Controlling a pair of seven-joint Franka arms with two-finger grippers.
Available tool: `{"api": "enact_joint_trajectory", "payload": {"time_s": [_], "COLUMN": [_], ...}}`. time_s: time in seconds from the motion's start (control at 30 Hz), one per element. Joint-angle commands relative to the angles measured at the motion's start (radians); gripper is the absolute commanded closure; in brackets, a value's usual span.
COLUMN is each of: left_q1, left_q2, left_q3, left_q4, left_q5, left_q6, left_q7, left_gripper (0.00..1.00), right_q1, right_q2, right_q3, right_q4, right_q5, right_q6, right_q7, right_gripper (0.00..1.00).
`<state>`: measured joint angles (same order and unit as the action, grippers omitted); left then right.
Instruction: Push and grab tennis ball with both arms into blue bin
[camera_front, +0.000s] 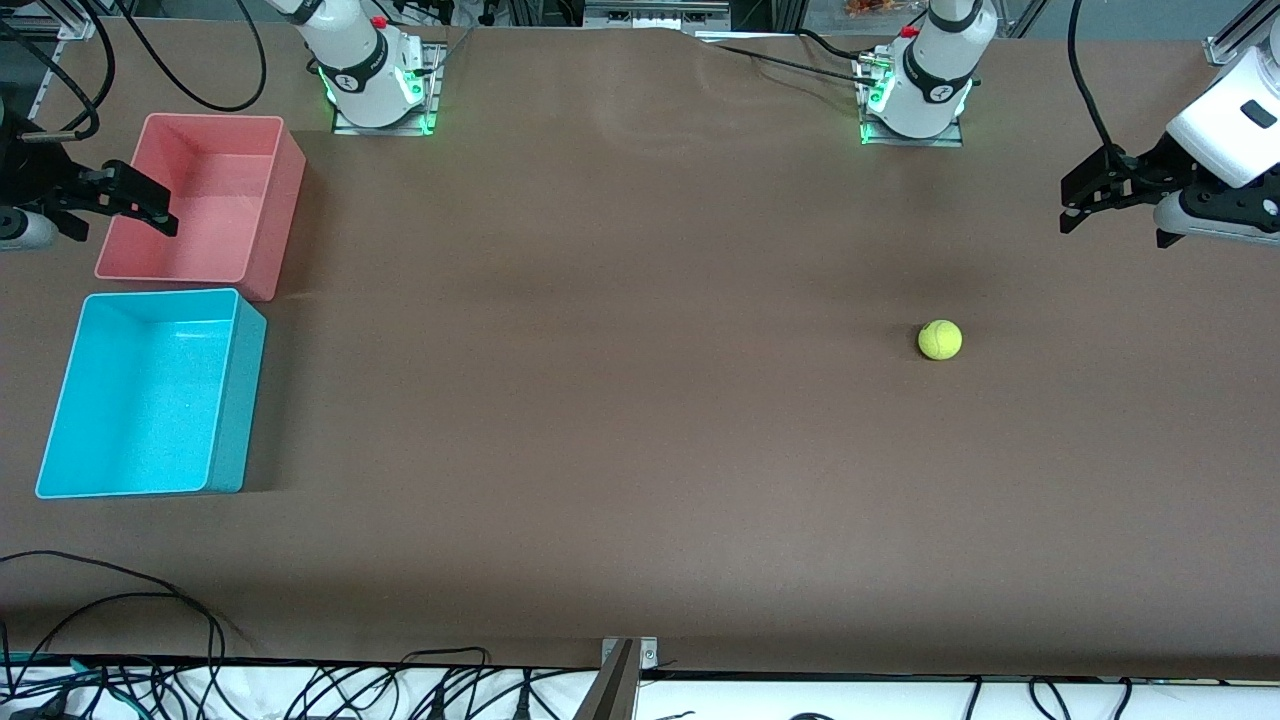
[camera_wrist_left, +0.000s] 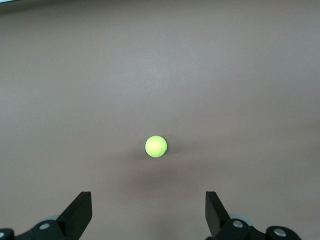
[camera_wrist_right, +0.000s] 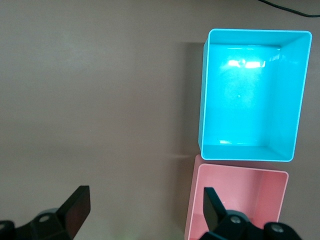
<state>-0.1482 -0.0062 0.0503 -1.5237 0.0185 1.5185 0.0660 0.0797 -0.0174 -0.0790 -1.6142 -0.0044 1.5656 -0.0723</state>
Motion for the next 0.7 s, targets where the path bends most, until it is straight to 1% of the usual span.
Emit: {"api": "enact_joint_trajectory", "payload": {"time_s": [0.0,0.67], "left_q1": [0.006,0.007], "left_q2": [0.017,0.017], "left_q3": [-0.001,-0.001], "left_q4": [0.037,0.037], "left_q5": [-0.019,-0.019], "left_q6": [-0.021,-0.021], "left_q7": [-0.002,0.0], "left_gripper": [0.0,0.0], "right_q1": [-0.001,0.017], "right_q2": [0.004,0.004], "right_q3": [0.001,0.005], "right_q4": [0.022,0.03], "right_q5": [0.015,0.015], "right_q6": [-0.021,-0.018], "right_q7": [0.014,0.011], "right_gripper": [0.0,0.0]}}
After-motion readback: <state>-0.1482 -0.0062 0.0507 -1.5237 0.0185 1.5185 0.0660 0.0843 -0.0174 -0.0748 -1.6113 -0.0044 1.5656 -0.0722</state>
